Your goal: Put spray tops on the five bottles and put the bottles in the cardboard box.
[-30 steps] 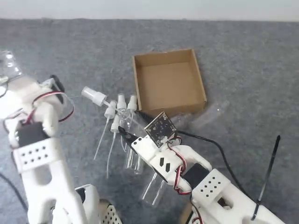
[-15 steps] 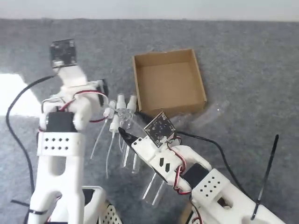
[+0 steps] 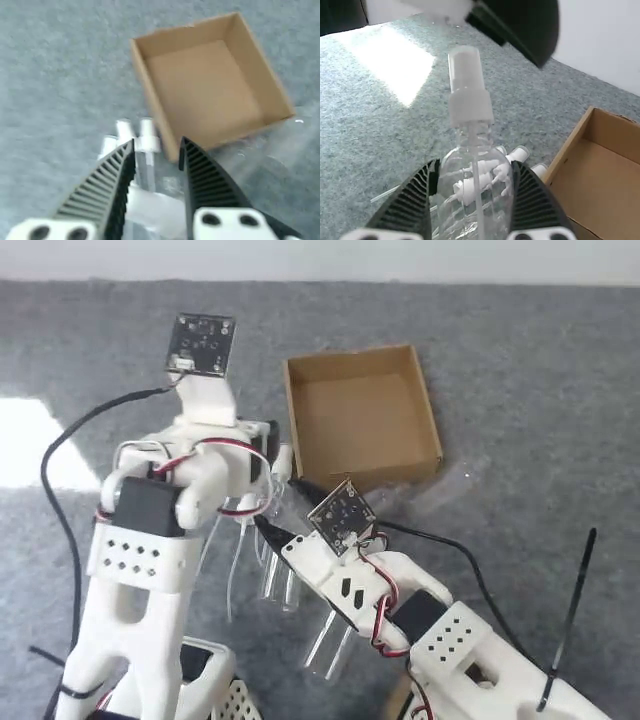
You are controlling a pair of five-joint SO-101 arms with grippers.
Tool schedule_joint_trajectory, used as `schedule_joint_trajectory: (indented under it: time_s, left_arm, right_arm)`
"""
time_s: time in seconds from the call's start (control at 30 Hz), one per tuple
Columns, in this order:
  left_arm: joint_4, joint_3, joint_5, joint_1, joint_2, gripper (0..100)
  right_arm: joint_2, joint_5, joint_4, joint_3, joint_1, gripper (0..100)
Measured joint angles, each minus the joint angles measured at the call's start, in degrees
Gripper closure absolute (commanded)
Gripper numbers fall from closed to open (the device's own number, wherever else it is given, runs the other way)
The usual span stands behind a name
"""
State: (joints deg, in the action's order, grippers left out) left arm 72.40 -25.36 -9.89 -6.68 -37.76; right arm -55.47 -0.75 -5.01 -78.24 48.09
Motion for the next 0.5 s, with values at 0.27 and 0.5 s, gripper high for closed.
schedule_joint_trajectory:
  time_s: [0.27, 0.5]
  left_arm:
    - [0.0, 4.1, 1.4, 14.4, 0.0, 86]
    - [0.0, -4.4, 1.8, 14.8, 0.0, 86]
  right_arm:
    - [0.0, 0.0, 0.0, 0.0, 0.0, 99.2]
    - [0.0, 0.0, 0.0, 0.0, 0.0, 99.2]
